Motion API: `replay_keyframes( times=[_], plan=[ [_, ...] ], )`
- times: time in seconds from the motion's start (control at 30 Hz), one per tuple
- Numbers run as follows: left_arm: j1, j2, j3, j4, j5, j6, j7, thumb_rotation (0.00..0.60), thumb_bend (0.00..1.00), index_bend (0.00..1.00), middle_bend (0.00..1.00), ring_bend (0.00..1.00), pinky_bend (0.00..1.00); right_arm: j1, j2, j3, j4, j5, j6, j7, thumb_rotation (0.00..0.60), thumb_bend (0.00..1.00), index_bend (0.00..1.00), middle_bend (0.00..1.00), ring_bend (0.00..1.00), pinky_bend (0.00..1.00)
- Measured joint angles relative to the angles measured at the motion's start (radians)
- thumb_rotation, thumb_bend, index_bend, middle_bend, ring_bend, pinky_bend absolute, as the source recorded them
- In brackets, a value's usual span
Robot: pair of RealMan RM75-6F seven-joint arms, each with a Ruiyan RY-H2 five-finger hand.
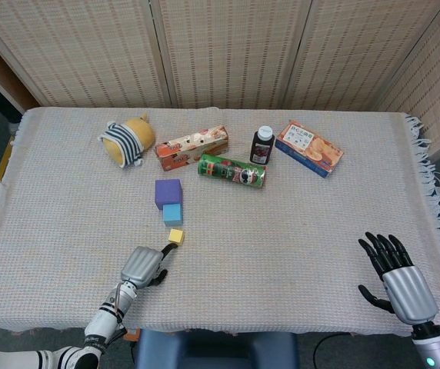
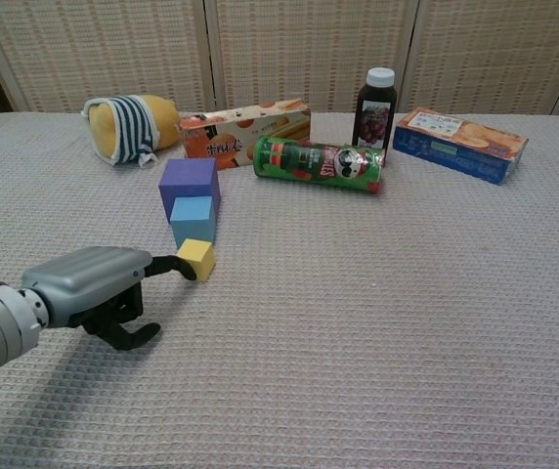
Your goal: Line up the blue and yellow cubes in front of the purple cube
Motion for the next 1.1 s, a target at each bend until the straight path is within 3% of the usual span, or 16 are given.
replay_keyframes(
  times=[1.1],
  plan=[
    [-0.028,-0.025,-0.044,0.069,-0.04,-0.049,-0.038,0.6,0.45,0.15,1.0,1.0,1.0,-0.001,0.003,0.003,-0.006,0.007,-0.003,-0.004,0.543,0.03,0.0,0.0,0.0,0.0]
  ],
)
